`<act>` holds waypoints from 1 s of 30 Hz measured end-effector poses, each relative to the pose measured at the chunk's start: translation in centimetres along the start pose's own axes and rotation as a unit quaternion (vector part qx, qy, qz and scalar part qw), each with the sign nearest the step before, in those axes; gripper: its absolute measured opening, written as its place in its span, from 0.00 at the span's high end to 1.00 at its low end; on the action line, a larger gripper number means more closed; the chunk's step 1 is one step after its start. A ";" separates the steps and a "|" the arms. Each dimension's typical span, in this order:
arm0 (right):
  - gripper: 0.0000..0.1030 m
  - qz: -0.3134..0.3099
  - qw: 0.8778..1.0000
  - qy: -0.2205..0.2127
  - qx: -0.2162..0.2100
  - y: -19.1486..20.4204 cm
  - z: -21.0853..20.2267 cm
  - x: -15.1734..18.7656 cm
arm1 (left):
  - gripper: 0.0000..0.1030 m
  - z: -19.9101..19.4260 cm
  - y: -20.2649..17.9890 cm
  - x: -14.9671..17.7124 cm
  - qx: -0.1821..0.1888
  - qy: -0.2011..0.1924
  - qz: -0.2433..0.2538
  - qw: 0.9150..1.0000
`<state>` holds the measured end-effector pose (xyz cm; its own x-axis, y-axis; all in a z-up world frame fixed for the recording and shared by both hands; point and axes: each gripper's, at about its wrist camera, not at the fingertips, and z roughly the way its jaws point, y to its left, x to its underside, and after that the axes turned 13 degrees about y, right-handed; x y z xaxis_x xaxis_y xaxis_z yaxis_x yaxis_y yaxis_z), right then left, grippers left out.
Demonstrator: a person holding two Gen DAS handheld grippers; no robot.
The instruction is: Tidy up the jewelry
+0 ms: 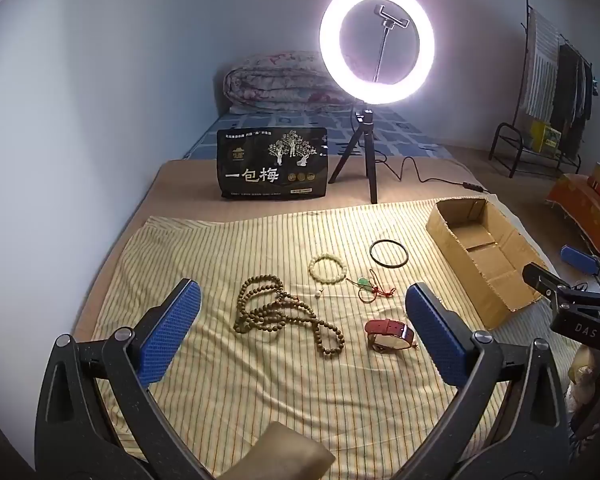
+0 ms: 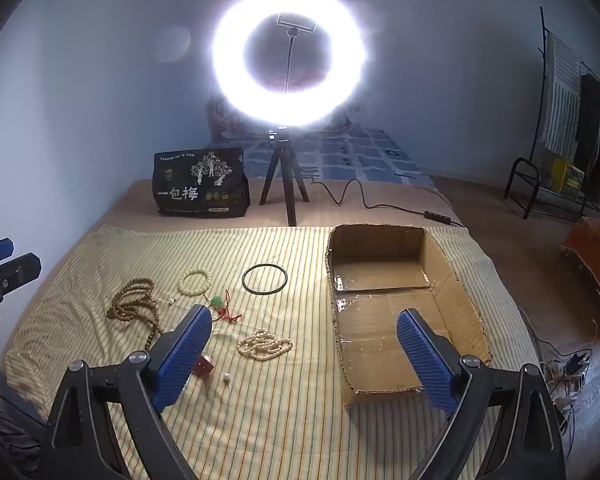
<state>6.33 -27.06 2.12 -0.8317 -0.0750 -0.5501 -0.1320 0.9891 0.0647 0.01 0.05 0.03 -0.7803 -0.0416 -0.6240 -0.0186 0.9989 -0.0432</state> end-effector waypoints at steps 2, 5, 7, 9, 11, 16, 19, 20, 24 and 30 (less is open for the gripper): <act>0.07 -0.001 1.000 -0.006 0.002 0.0 0.0 0.0 | 0.00 0.1 0.0 -0.1 -0.001 -0.001 0.002 1.000; 0.07 -0.001 1.000 -0.002 -0.001 0.0 0.0 0.0 | 0.00 -0.2 0.0 -0.4 -0.003 -0.006 0.006 1.000; 0.07 0.000 1.000 0.000 -0.002 -0.1 0.0 0.0 | 0.00 -0.1 0.2 -0.6 -0.003 -0.006 0.005 1.000; 0.07 0.001 1.000 -0.001 0.000 -0.2 -0.2 0.0 | 0.00 -0.1 0.4 -0.8 -0.003 -0.006 0.004 1.000; 0.07 0.003 1.000 -0.001 0.001 -0.6 -0.4 0.1 | 0.00 -0.5 -0.4 -0.3 -0.007 -0.011 0.010 1.000; 0.07 0.006 1.000 -0.006 0.009 -0.7 -0.4 0.0 | 0.00 -0.8 -0.5 -0.4 -0.005 -0.011 0.009 1.000; 0.07 0.008 1.000 -0.004 0.011 -0.5 -0.2 -0.2 | 0.00 -0.6 -0.5 -0.3 -0.008 -0.013 0.010 1.000; 0.07 0.008 1.000 -0.005 0.011 -0.4 -0.3 -0.3 | 0.00 -0.6 -0.6 -0.4 -0.008 -0.012 0.010 1.000; 0.07 0.007 1.000 -0.005 0.012 -0.4 -0.3 -0.3 | 0.00 -0.5 -0.8 -0.6 -0.009 -0.009 0.009 1.000; 0.07 0.007 1.000 -0.006 0.011 -0.4 -0.3 -0.2 | 0.00 -0.6 -0.6 -0.4 -0.005 -0.013 0.010 1.000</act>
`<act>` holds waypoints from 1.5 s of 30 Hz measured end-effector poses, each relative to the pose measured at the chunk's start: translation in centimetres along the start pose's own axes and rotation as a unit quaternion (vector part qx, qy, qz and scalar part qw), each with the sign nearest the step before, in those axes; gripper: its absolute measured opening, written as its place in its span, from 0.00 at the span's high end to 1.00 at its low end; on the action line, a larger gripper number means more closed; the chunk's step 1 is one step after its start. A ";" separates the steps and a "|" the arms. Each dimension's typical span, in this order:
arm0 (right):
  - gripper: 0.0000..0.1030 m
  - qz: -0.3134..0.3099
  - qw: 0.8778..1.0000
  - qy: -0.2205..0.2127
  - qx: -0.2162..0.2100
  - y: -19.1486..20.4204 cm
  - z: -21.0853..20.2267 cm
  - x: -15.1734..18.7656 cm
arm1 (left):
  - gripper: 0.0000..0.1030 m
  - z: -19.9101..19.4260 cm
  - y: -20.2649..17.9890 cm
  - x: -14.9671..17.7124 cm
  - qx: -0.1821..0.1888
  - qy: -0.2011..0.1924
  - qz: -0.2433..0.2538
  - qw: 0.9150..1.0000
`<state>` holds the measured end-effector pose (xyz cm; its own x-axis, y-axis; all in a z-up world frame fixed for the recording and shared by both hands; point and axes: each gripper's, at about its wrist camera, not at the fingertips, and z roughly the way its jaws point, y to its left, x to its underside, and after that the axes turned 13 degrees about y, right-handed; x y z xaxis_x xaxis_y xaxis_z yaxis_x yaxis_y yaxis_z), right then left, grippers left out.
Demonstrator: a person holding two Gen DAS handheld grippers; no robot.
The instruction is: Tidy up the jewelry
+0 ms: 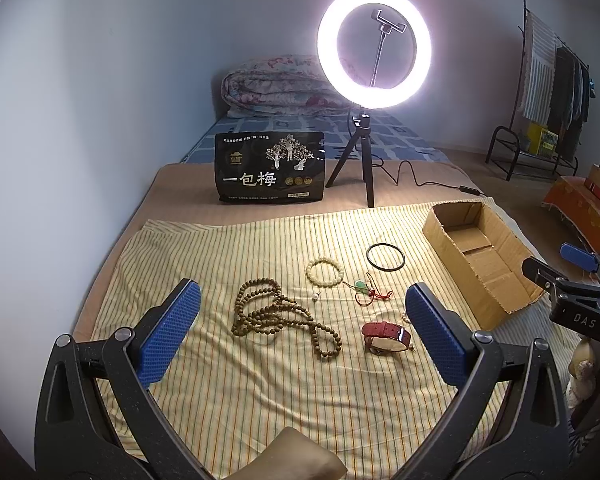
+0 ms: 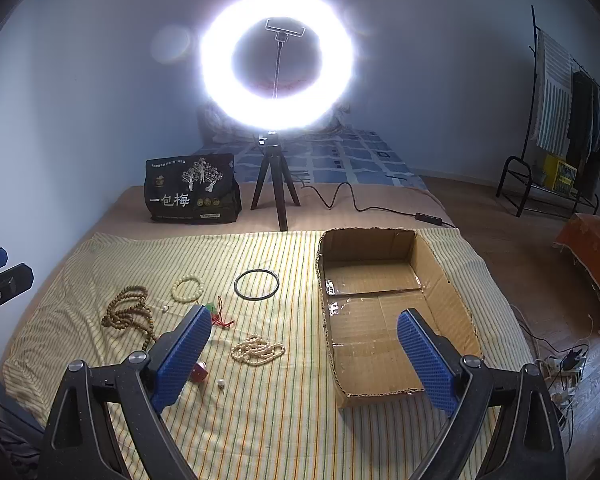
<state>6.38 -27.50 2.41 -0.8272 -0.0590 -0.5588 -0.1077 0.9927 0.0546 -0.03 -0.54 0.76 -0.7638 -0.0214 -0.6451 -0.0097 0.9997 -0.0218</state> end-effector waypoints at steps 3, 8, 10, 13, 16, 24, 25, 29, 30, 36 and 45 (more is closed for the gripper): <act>0.07 0.000 1.000 0.000 0.001 0.0 -0.1 -0.1 | 0.00 0.0 0.0 0.0 0.000 0.000 0.000 1.000; 0.07 0.000 1.000 0.000 0.001 0.0 0.0 0.0 | 0.00 -0.1 0.0 -0.1 0.001 0.000 0.000 1.000; 0.07 0.000 1.000 0.000 0.001 0.0 0.0 0.0 | 0.00 0.0 0.1 0.1 0.001 -0.001 -0.001 1.000; 0.07 0.000 1.000 0.000 0.001 0.1 0.0 0.0 | 0.00 -0.1 0.0 -0.1 0.001 -0.001 -0.001 1.000; 0.07 -0.001 1.000 0.000 0.002 0.1 0.0 0.0 | 0.00 0.0 0.0 0.0 0.001 0.000 -0.001 1.000; 0.07 -0.001 1.000 0.001 0.001 0.1 0.0 -0.1 | 0.00 -0.4 0.3 -0.2 0.001 -0.002 -0.002 1.000; 0.07 -0.001 1.000 0.001 0.001 0.1 0.0 -0.1 | 0.00 -0.4 0.3 -0.3 0.001 -0.002 -0.002 1.000; 0.07 0.000 1.000 0.001 0.001 0.1 0.0 0.0 | 0.00 -0.3 0.3 -0.3 0.002 -0.001 -0.002 1.000; 0.07 0.000 1.000 0.002 0.002 0.1 0.0 0.0 | 0.00 -0.4 0.3 -0.3 0.001 -0.001 -0.003 1.000; 0.07 -0.001 1.000 0.003 0.002 0.1 0.1 0.0 | 0.00 -0.4 0.3 -0.3 0.002 -0.002 -0.002 1.000; 0.07 -0.003 1.000 0.007 0.002 0.0 0.5 0.1 | 0.00 -0.4 0.5 -0.3 0.002 -0.002 -0.003 1.000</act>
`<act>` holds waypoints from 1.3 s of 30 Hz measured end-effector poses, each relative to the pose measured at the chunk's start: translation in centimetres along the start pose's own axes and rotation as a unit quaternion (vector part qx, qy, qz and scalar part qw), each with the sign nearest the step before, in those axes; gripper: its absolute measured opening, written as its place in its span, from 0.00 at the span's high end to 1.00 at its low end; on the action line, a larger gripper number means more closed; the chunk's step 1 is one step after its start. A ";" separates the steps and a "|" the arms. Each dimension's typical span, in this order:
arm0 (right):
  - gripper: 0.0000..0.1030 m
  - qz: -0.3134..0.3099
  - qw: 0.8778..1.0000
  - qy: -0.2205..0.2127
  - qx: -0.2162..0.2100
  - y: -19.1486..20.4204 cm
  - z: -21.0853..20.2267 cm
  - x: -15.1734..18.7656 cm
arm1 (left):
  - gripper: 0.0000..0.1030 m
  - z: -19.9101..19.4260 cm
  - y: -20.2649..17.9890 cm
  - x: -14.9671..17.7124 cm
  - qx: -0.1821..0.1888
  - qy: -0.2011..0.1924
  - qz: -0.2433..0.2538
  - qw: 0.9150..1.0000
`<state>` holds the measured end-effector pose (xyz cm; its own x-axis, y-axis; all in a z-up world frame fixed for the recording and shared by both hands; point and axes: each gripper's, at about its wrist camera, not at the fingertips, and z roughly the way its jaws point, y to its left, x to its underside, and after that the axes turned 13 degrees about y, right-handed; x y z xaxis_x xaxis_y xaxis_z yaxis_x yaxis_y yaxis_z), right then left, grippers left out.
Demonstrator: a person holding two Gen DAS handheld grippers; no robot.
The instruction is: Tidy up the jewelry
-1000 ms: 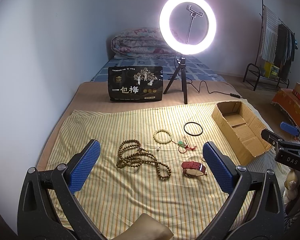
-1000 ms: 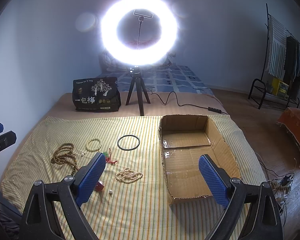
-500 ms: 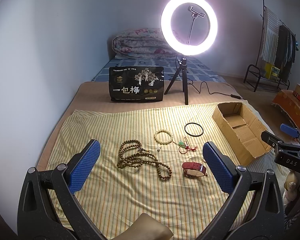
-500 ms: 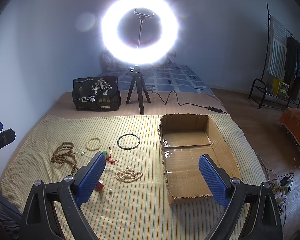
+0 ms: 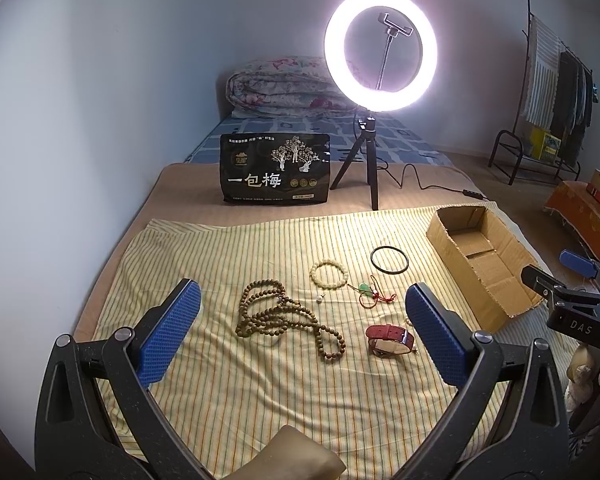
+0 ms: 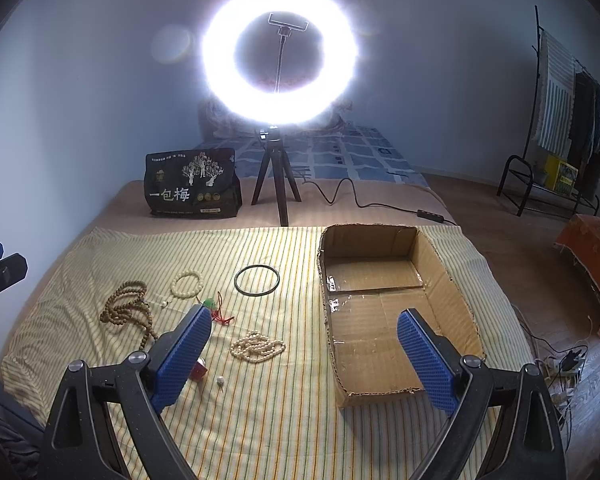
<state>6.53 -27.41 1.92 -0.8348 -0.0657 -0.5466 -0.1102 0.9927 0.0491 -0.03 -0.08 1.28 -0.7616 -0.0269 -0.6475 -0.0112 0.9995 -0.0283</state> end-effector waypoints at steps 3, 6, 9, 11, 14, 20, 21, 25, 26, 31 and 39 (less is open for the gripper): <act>0.07 -0.001 1.000 0.003 0.000 0.1 0.1 0.0 | 0.00 0.0 0.0 0.0 0.000 0.000 0.000 1.000; 0.07 -0.002 1.000 0.004 0.001 0.2 0.2 -0.1 | 0.00 0.0 0.1 -0.1 0.000 0.000 0.000 1.000; 0.07 -0.002 1.000 0.004 -0.001 0.3 0.2 -0.1 | 0.00 0.0 0.2 -0.2 -0.003 0.000 0.001 1.000; 0.07 -0.003 1.000 0.004 -0.001 0.4 0.2 -0.1 | 0.00 0.1 0.6 -0.4 -0.003 0.003 -0.001 1.000; 0.07 -0.005 1.000 0.006 -0.002 0.5 0.4 -0.2 | 0.00 0.3 1.0 -0.6 -0.005 0.006 -0.004 1.000; 0.07 -0.009 1.000 0.010 0.008 0.6 1.1 -0.4 | 0.00 1.6 1.9 -0.4 -0.017 0.012 -0.014 1.000; 0.08 -0.012 1.000 0.012 0.007 0.6 1.4 -0.5 | 0.00 1.8 2.2 -0.4 -0.019 0.013 -0.016 1.000; 0.09 -0.016 1.000 0.026 0.007 0.5 2.5 -0.5 | 0.00 3.2 3.9 -0.7 -0.027 0.028 -0.036 0.999; 0.11 -0.019 0.999 0.033 0.004 0.5 2.9 -0.5 | 0.00 3.7 4.6 -0.8 -0.024 0.034 -0.042 0.998; 0.26 -0.020 0.998 0.058 -0.026 0.7 4.5 -0.7 | 0.00 6.2 7.3 -1.1 -0.022 0.059 -0.059 0.996; 0.21 -0.087 0.990 0.081 -0.074 3.8 7.2 -0.6 | 0.14 10.2 9.5 -1.9 0.013 0.117 -0.059 0.991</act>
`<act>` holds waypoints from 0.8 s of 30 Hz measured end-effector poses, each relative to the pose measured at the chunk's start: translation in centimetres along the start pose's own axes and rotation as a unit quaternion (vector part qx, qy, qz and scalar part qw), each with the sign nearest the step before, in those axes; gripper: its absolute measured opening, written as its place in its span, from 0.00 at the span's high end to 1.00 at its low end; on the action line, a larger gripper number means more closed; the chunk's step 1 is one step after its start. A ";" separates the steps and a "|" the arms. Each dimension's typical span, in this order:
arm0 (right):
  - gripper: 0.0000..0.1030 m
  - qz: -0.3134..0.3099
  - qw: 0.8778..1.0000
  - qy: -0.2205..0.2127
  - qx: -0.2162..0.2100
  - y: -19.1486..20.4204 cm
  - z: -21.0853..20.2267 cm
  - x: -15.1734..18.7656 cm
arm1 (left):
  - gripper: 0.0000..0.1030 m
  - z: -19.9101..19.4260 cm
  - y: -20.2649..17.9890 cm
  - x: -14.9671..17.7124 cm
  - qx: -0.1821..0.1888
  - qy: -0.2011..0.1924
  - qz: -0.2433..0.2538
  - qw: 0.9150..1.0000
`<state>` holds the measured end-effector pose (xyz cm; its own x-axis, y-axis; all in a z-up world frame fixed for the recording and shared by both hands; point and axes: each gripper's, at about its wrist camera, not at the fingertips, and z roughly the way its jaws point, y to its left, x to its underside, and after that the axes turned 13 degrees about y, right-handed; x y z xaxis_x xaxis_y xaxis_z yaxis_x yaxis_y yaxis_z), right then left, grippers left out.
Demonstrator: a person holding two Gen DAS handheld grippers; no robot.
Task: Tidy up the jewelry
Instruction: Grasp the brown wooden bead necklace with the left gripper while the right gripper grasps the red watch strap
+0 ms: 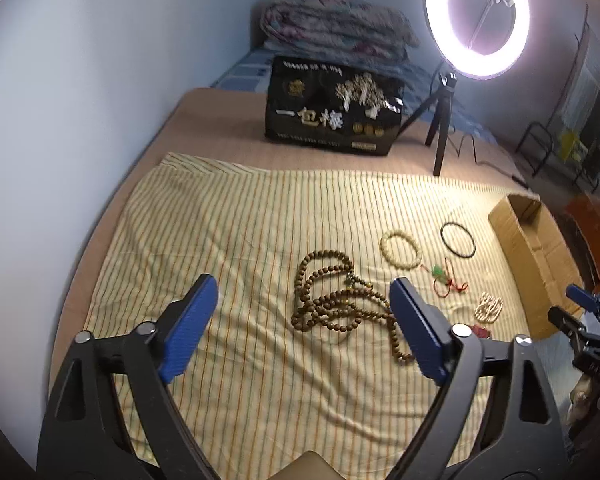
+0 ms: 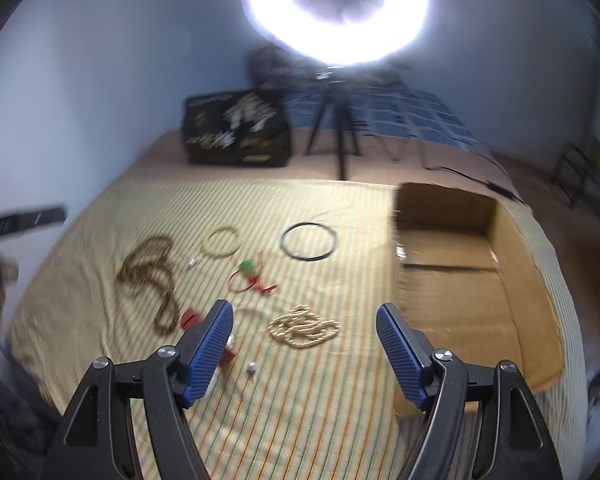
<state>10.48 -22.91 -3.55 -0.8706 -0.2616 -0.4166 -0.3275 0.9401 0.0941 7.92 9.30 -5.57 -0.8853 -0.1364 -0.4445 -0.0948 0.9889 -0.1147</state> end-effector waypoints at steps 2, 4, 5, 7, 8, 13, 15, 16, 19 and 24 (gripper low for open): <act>0.14 -0.031 0.999 0.012 -0.005 1.1 0.6 -0.1 | 0.14 1.3 -0.3 -0.2 0.007 0.021 0.014 1.000; 0.12 -0.058 0.998 0.027 -0.011 2.2 1.4 0.0 | 0.17 2.6 -0.6 -0.2 0.020 0.042 0.016 0.999; 0.12 -0.069 0.997 0.038 -0.008 2.7 2.1 0.0 | 0.17 3.5 -0.7 -0.1 0.030 0.057 0.015 0.998; 0.12 -0.081 0.995 0.056 -0.010 3.2 3.1 0.0 | 0.17 4.9 -0.8 0.0 0.049 0.083 0.008 0.995; 0.12 -0.084 0.994 0.064 -0.014 3.4 3.6 -0.1 | 0.17 5.8 -0.8 0.0 0.058 0.098 0.001 0.994; 0.12 -0.105 0.991 0.080 -0.019 4.1 4.9 -0.4 | 0.30 8.4 -1.8 -0.2 0.054 0.134 0.006 0.989; 0.12 -0.108 0.991 0.081 -0.022 4.3 5.2 -0.6 | 0.30 9.4 -1.8 -0.3 0.052 0.145 0.004 0.988; 0.12 -0.108 0.990 0.083 -0.024 4.4 5.3 -0.6 | 0.30 9.9 -1.7 -0.4 0.048 0.150 0.001 0.988; 0.12 -0.113 0.989 0.087 -0.026 4.7 5.6 -0.8 | 0.30 11.2 -1.6 -0.9 0.042 0.159 -0.007 0.986; 0.13 -0.139 0.986 0.088 -0.020 5.8 6.0 -1.0 | 0.30 12.6 -1.7 -1.5 0.047 0.170 -0.018 0.984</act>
<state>11.67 -15.91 -8.04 -0.7949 -0.5445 -0.2677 -0.5729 0.8189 0.0355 15.13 7.06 -15.89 -0.9849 -0.1278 -0.1170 -0.1008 0.9718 -0.2130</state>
